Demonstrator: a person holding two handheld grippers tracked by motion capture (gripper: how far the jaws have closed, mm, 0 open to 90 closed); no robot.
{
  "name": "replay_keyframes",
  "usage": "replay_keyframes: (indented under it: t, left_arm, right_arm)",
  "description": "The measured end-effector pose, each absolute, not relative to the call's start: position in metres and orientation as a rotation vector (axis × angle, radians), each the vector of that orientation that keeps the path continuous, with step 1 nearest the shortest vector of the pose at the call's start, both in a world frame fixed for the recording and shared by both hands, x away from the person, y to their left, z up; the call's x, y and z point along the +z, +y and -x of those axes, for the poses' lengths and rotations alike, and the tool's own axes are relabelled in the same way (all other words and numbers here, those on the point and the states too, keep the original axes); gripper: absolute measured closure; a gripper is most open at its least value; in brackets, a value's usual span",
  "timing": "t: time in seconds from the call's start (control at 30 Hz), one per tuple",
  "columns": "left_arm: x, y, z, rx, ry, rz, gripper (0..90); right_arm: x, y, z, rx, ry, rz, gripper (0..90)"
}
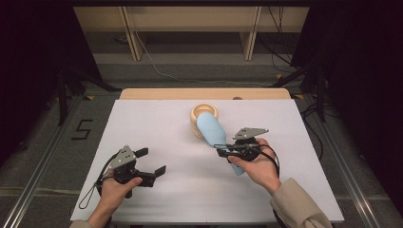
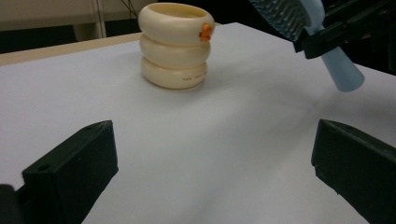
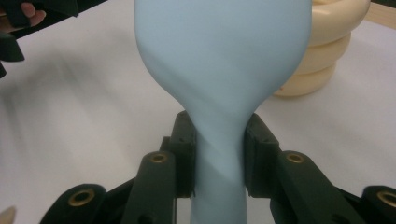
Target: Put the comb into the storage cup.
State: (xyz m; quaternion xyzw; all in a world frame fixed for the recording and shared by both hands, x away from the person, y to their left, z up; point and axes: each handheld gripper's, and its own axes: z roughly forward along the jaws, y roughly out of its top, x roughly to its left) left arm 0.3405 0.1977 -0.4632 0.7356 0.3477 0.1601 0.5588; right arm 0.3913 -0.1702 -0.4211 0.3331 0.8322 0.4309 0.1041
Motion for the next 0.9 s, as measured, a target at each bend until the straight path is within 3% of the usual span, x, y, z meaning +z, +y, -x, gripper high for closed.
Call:
replay_keyframes:
  t: [0.9]
  left_arm:
    - [-0.468,0.135,-0.334,0.176,0.773,-1.705,1.4]
  right_arm:
    - [-0.422,-0.138,-0.385,1.392,2.376,-1.021,70.1]
